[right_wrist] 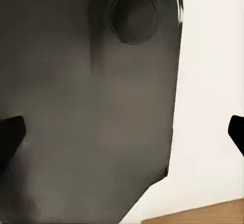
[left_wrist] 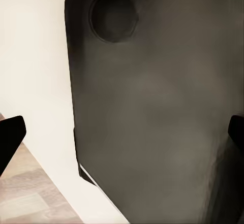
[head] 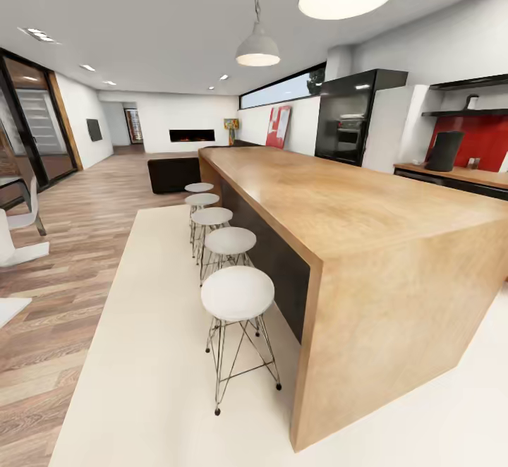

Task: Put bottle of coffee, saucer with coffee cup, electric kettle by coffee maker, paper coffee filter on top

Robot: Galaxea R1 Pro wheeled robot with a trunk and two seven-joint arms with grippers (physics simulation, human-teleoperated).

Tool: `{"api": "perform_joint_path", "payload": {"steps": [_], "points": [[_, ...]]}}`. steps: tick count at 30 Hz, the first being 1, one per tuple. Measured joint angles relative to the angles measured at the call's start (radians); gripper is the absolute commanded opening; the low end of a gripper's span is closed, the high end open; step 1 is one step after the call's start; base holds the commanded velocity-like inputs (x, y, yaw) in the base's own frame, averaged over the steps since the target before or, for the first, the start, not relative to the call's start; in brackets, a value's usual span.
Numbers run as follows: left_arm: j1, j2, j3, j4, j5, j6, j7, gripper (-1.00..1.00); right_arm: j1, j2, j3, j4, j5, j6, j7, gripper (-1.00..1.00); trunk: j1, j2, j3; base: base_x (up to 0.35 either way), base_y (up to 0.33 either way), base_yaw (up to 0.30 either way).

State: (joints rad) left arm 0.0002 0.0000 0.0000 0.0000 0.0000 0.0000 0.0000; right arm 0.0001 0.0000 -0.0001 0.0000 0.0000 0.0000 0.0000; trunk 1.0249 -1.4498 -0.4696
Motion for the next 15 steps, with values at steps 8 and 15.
{"api": "perform_joint_path", "payload": {"steps": [8, 15], "points": [[0.001, -0.003, 0.003, -0.011, 0.003, -0.004, 0.001, 1.0, -0.016, 0.045, -0.002, -0.043, 0.0, -0.014, 0.003, 1.0, 0.0, 0.0, 0.0, 0.0, 0.0, 0.0], [0.003, -0.003, 0.005, -0.011, 0.003, -0.004, 0.001, 1.0, -0.016, 0.06, -0.002, -0.083, 0.001, -0.03, 0.003, 1.0, 0.0, 0.0, 0.0, 0.0, 0.0, -0.083]]}}
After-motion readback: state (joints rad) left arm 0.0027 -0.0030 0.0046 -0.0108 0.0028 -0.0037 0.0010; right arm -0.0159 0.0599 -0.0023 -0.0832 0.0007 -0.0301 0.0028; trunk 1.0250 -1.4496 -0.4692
